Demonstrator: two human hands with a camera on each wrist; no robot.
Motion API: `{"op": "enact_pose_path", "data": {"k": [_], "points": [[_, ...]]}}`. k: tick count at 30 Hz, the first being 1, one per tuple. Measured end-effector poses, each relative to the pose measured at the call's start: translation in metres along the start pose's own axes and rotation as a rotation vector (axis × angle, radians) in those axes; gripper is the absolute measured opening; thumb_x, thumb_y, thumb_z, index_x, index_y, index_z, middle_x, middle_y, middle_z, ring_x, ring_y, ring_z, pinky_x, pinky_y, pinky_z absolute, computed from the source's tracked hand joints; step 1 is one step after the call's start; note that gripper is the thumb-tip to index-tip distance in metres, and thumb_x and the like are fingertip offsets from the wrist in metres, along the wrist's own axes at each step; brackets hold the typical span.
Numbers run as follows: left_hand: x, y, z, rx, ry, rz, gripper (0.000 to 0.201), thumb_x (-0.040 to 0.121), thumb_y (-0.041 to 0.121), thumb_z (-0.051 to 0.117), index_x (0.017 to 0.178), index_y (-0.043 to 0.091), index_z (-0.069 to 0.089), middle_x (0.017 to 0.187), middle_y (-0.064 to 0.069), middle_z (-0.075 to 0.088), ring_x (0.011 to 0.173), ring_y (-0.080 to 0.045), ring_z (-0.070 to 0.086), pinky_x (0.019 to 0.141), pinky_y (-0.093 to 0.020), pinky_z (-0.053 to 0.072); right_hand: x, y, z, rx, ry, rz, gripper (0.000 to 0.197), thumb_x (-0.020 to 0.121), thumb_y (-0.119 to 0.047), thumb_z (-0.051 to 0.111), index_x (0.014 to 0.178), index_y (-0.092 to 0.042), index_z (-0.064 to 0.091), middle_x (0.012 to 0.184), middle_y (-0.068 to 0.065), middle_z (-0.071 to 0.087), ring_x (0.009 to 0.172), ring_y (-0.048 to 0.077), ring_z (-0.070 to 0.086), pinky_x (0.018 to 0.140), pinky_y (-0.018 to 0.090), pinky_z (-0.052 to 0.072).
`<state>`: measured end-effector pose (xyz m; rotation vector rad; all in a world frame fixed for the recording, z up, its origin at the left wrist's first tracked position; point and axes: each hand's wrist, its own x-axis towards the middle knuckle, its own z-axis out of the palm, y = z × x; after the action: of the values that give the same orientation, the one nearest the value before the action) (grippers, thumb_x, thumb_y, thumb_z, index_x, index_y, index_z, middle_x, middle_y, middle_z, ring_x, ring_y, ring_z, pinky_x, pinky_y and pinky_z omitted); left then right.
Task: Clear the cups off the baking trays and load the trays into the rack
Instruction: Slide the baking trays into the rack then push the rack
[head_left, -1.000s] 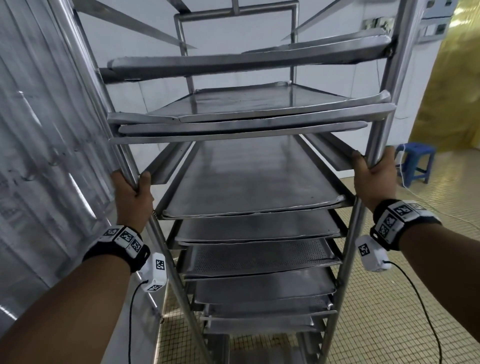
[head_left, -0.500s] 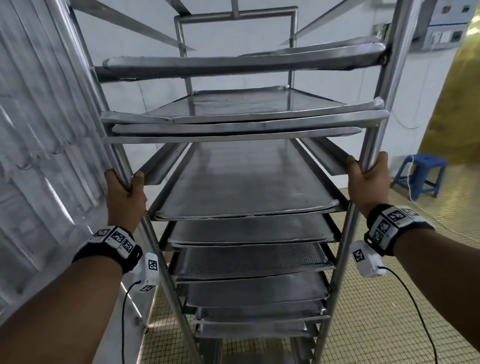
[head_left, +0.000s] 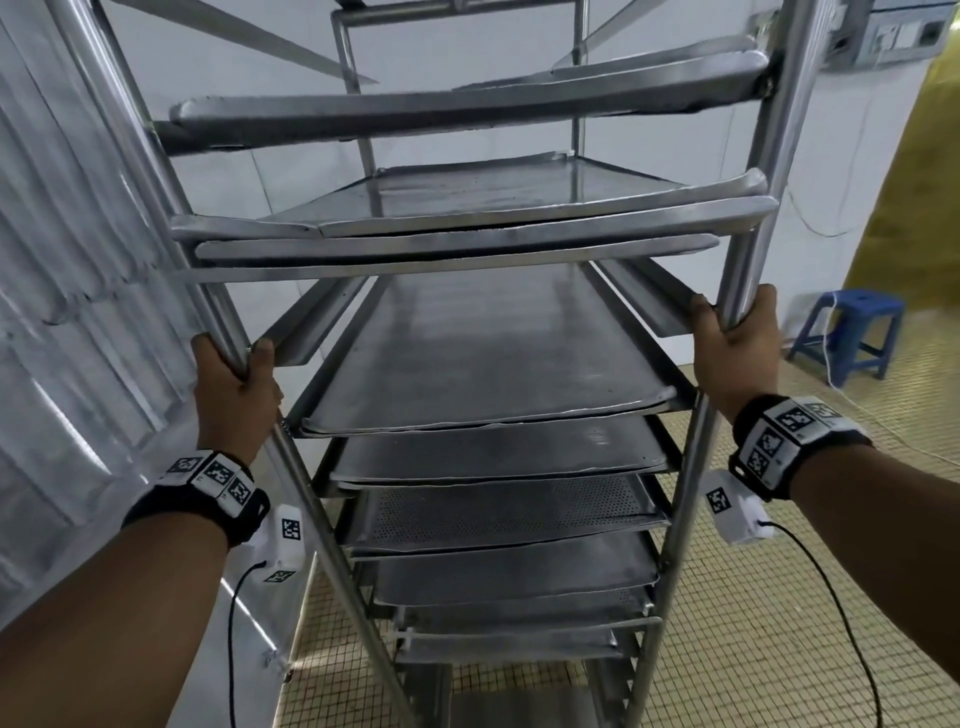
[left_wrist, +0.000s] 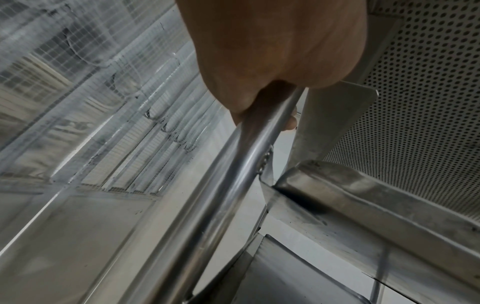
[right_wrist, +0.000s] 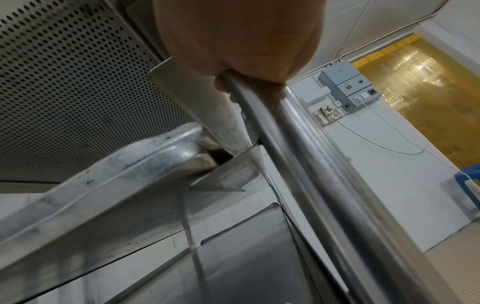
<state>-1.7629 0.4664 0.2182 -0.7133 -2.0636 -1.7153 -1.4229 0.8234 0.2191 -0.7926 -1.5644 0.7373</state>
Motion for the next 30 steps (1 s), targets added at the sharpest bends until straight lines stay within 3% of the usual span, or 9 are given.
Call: {"op": "enact_pose_path", "data": {"k": [4, 7, 9, 11, 15, 20, 24, 27, 30], "points": [[0.014, -0.007, 0.013, -0.033, -0.002, -0.013, 0.030, 0.100, 0.040, 0.055, 0.109, 0.020, 0.034, 0.073, -0.014, 0.058, 0.052, -0.027, 0.053, 0.047, -0.028, 0.044, 0.013, 0.007, 0.014, 0.006, 0.003, 0.001, 0.032, 0.097, -0.034, 0.060, 0.101, -0.007, 0.045, 0.067, -0.005, 0.046, 0.053, 0.008, 0.042, 0.051, 0.026, 0.039], [0.022, -0.010, 0.025, -0.019, 0.000, -0.029, 0.034, 0.099, 0.041, 0.055, 0.116, 0.018, 0.036, 0.069, -0.009, 0.058, 0.051, -0.027, 0.053, 0.047, -0.028, 0.044, 0.023, 0.014, 0.023, 0.003, 0.004, -0.001, 0.030, 0.098, -0.034, 0.060, 0.101, -0.008, 0.044, 0.067, -0.005, 0.045, 0.051, 0.004, 0.042, 0.050, 0.023, 0.038], [0.028, -0.013, 0.031, -0.026, 0.004, -0.028, 0.030, 0.099, 0.042, 0.055, 0.112, 0.023, 0.036, 0.068, -0.007, 0.057, 0.050, -0.027, 0.054, 0.048, -0.028, 0.044, 0.031, 0.017, 0.030, 0.003, 0.006, -0.013, 0.033, 0.098, -0.034, 0.060, 0.103, -0.005, 0.046, 0.067, -0.005, 0.046, 0.050, 0.002, 0.042, 0.049, 0.021, 0.038], [0.033, -0.015, 0.037, -0.024, 0.012, -0.026, 0.030, 0.099, 0.042, 0.056, 0.110, 0.023, 0.035, 0.069, -0.007, 0.057, 0.050, -0.026, 0.055, 0.049, -0.029, 0.045, 0.039, 0.021, 0.036, -0.004, 0.002, -0.014, 0.034, 0.098, -0.035, 0.060, 0.102, -0.005, 0.044, 0.066, -0.004, 0.045, 0.052, 0.010, 0.042, 0.051, 0.025, 0.038], [0.044, -0.017, 0.052, -0.005, 0.016, -0.009, 0.028, 0.101, 0.039, 0.055, 0.109, 0.021, 0.034, 0.070, -0.012, 0.058, 0.041, -0.012, 0.051, 0.039, -0.023, 0.044, 0.058, 0.033, 0.053, 0.020, -0.029, 0.000, 0.035, 0.096, -0.040, 0.059, 0.099, -0.010, 0.041, 0.066, -0.003, 0.046, 0.055, 0.019, 0.043, 0.056, 0.038, 0.044], [0.061, -0.023, 0.071, -0.006, 0.031, -0.012, 0.029, 0.101, 0.040, 0.055, 0.109, 0.021, 0.034, 0.072, -0.015, 0.058, 0.050, -0.026, 0.053, 0.047, -0.030, 0.045, 0.078, 0.043, 0.076, 0.024, -0.043, -0.013, 0.031, 0.097, -0.037, 0.060, 0.097, -0.014, 0.038, 0.066, -0.003, 0.044, 0.053, 0.015, 0.041, 0.054, 0.034, 0.041], [0.079, -0.033, 0.086, 0.017, 0.045, -0.004, 0.030, 0.101, 0.040, 0.055, 0.106, 0.021, 0.033, 0.075, -0.022, 0.059, 0.044, -0.012, 0.054, 0.041, -0.023, 0.045, 0.095, 0.052, 0.096, 0.035, -0.048, 0.002, 0.033, 0.096, -0.038, 0.060, 0.095, -0.015, 0.037, 0.064, -0.002, 0.045, 0.052, 0.018, 0.042, 0.055, 0.034, 0.041], [0.094, -0.041, 0.097, 0.020, 0.046, -0.008, 0.027, 0.100, 0.041, 0.055, 0.100, 0.025, 0.033, 0.083, -0.033, 0.061, 0.050, -0.021, 0.055, 0.039, -0.020, 0.044, 0.107, 0.060, 0.111, 0.052, -0.061, 0.028, 0.035, 0.093, -0.044, 0.059, 0.094, -0.017, 0.037, 0.064, 0.001, 0.048, 0.054, 0.024, 0.046, 0.055, 0.042, 0.047], [0.109, -0.049, 0.107, 0.028, 0.046, -0.002, 0.027, 0.101, 0.040, 0.055, 0.098, 0.026, 0.032, 0.087, -0.036, 0.061, 0.046, -0.016, 0.055, 0.038, -0.019, 0.043, 0.119, 0.067, 0.126, 0.070, -0.081, 0.057, 0.037, 0.091, -0.048, 0.060, 0.092, -0.021, 0.035, 0.063, 0.002, 0.048, 0.054, 0.024, 0.048, 0.054, 0.044, 0.050]]}}
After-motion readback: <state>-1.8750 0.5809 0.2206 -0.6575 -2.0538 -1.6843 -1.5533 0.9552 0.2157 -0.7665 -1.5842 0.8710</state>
